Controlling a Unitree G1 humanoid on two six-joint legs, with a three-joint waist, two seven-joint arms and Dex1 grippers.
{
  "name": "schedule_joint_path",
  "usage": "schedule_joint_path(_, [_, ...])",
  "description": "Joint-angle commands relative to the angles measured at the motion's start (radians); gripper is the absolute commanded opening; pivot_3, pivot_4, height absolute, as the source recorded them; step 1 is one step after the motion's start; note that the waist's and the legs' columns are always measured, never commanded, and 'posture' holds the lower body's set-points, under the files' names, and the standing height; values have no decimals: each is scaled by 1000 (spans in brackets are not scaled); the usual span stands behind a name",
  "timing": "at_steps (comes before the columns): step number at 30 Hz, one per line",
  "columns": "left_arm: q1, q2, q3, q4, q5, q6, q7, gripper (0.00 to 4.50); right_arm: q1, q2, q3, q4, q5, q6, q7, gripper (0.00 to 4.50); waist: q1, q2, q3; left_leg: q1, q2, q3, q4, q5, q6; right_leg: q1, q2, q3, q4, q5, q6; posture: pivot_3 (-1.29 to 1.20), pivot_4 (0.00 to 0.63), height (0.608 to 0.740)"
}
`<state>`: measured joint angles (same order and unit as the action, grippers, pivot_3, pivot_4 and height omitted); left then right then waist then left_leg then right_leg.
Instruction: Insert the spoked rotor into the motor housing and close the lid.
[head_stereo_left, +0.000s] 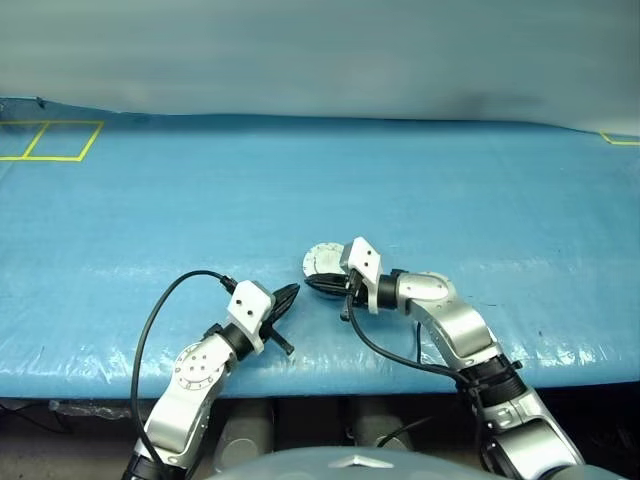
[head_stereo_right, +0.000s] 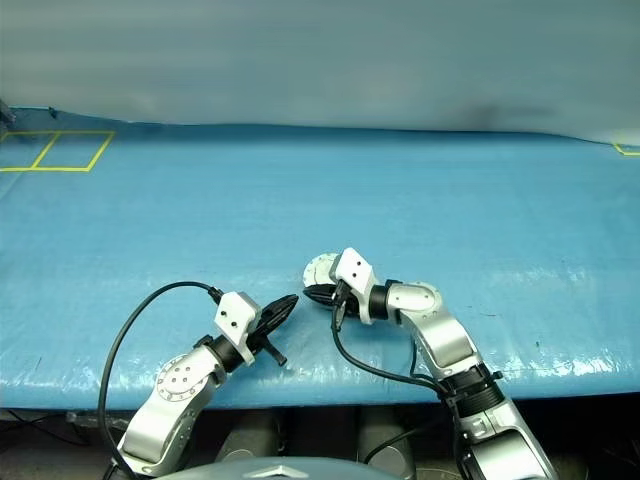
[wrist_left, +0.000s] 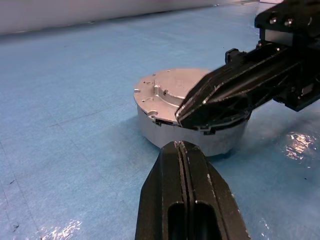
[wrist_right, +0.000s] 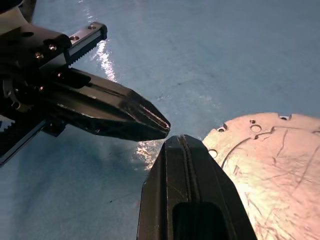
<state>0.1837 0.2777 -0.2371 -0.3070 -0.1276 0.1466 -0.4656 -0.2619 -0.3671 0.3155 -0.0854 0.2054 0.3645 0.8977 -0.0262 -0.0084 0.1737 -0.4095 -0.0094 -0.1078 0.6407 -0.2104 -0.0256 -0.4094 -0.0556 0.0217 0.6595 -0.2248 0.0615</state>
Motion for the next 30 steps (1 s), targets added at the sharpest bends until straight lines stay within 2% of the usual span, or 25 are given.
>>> schedule_joint_path(1, [6,13,3,-24,-12,3,-19,24,47,-35,-4,-132,24,60,-4,0,2,0,0,0,0,0,0,0,0,0,0,0,0,0,0,0,150,740])
schedule_joint_path(10, [4,63,53,-46,-52,28,-68,24,203,-3,-175,-508,255,231,-159,0,4,0,0,-1,0,-1,-1,0,0,-1,0,0,0,-1,-1,0,150,740])
schedule_joint_path(13, [-7,67,53,-37,-54,26,-74,0,244,65,-220,-555,220,269,-342,597,6,0,0,-1,0,-1,-1,0,0,-2,0,0,-1,-1,-1,0,150,740])
schedule_joint_path(15, [-10,67,52,-35,-55,25,-77,0,255,85,-199,-569,172,288,-424,1289,6,0,0,-2,0,0,-1,0,0,-2,0,0,0,-1,-1,0,150,740])
schedule_joint_path(20, [-29,60,46,-19,-52,13,-91,0,235,120,-44,-527,-8,283,-586,2939,3,0,0,-2,1,0,-2,0,0,-3,0,0,0,-1,-1,0,150,740])
schedule_joint_path(23, [-32,56,43,-16,-54,16,-95,0,216,181,6,-481,-48,275,-646,3952,2,0,0,-1,1,0,-3,0,0,-3,0,0,0,-1,-1,0,150,740])
schedule_joint_path(25, [-33,54,43,-15,-48,17,-92,0,201,217,25,-459,-67,269,-673,4466,2,0,0,-2,1,0,-3,0,0,-3,0,0,-1,-1,-1,0,150,740])
schedule_joint_path(30, [-28,48,45,-16,-43,18,-82,0,175,262,24,-411,-101,252,-708,4466,2,0,0,-1,0,0,-4,0,0,-3,0,0,-1,-1,-1,0,150,740])
